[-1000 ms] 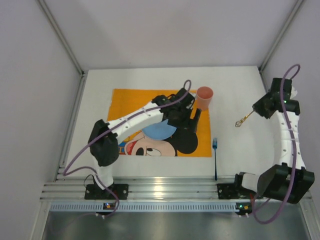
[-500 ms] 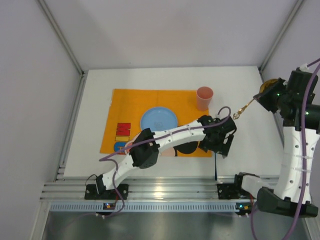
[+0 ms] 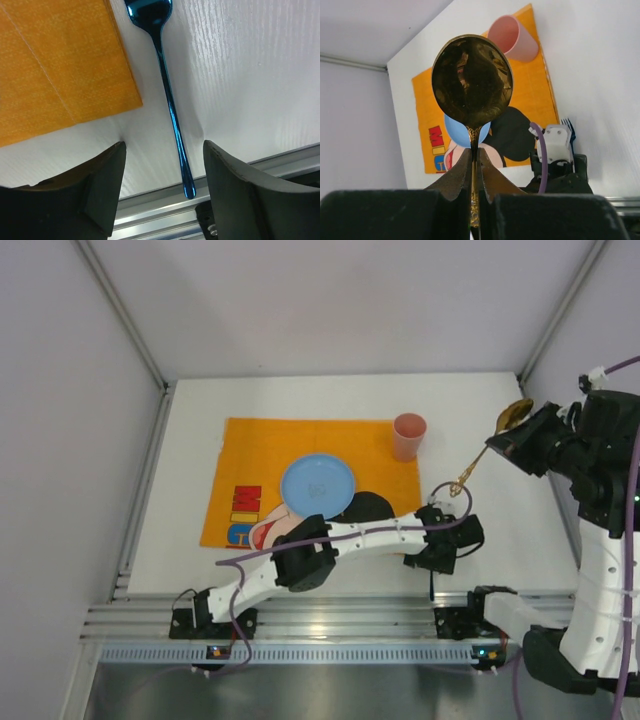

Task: Set the dinner table for one person

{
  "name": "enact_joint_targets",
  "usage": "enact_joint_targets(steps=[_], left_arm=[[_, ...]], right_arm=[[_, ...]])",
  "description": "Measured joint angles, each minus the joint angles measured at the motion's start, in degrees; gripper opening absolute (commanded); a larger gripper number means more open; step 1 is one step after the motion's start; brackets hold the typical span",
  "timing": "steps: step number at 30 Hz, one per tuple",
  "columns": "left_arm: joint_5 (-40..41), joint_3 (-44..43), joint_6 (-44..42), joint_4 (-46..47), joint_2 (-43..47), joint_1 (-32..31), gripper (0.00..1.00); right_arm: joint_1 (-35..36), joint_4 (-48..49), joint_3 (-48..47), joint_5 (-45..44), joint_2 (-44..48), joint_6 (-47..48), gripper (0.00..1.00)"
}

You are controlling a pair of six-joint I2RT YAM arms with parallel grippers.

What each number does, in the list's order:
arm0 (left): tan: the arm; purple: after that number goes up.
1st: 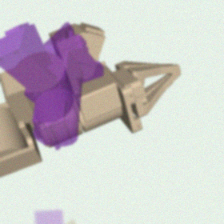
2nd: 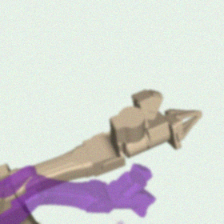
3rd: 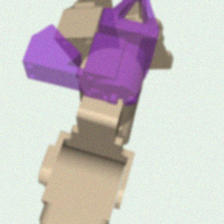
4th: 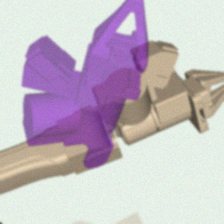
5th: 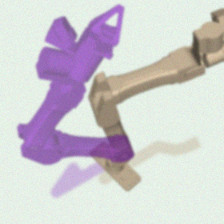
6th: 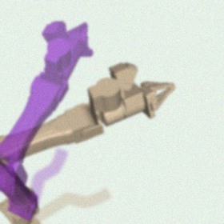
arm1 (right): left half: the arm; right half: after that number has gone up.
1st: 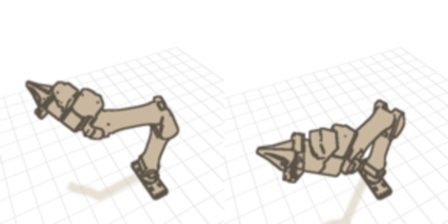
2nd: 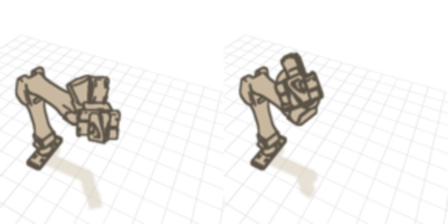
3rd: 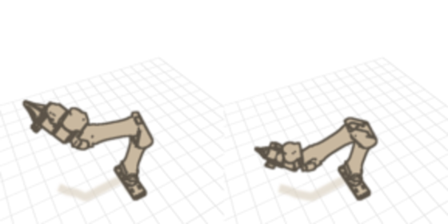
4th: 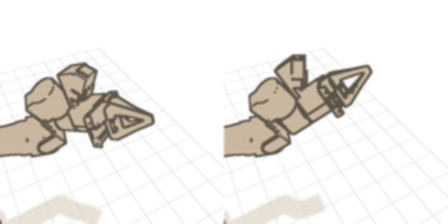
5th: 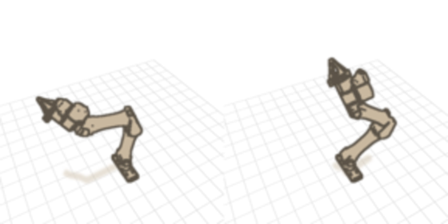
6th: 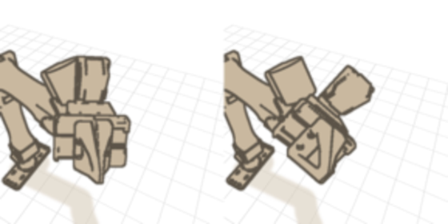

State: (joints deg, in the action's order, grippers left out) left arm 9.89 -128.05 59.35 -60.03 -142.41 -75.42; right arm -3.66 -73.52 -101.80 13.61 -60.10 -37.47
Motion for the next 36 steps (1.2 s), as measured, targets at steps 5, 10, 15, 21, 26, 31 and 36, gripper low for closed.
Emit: enact_joint_targets(steps=[5,10,15,21,26,31,36], left_arm=[[2.6,-1.6,3.1,0.7,-1.3,-1.6,0.41],[2.8,-3.6,5.3,3.3,-2.9,-2.0,0.21],[3.0,-4.0,7.1,6.6,-3.8,-2.1,0.08],[3.0,-2.3,7.6,9.8,-3.3,-2.3,0.0],[2.9,1.7,6.8,12.9,-1.1,-2.3,0.0],[1.5,15.8,4.4,16.8,7.5,-2.3,0.0],[0.3,26.3,0.8,14.1,16.3,-2.7,0.0]], right_arm=[[2.9,-1.2,0.0,-0.2,1.1,0.4,0.0],[5.3,-2.0,-0.8,-0.4,1.3,0.9,0.0],[6.1,-2.6,-1.1,-0.8,1.9,1.5,0.0],[6.2,-2.8,-1.1,-1.2,2.6,1.9,0.0],[6.3,-3.3,-3.1,-2.4,1.8,2.4,0.0],[6.4,-3.0,-8.4,-4.3,-0.8,3.0,0.0],[6.5,-2.2,-9.7,-5.6,-3.1,3.0,0.0]])
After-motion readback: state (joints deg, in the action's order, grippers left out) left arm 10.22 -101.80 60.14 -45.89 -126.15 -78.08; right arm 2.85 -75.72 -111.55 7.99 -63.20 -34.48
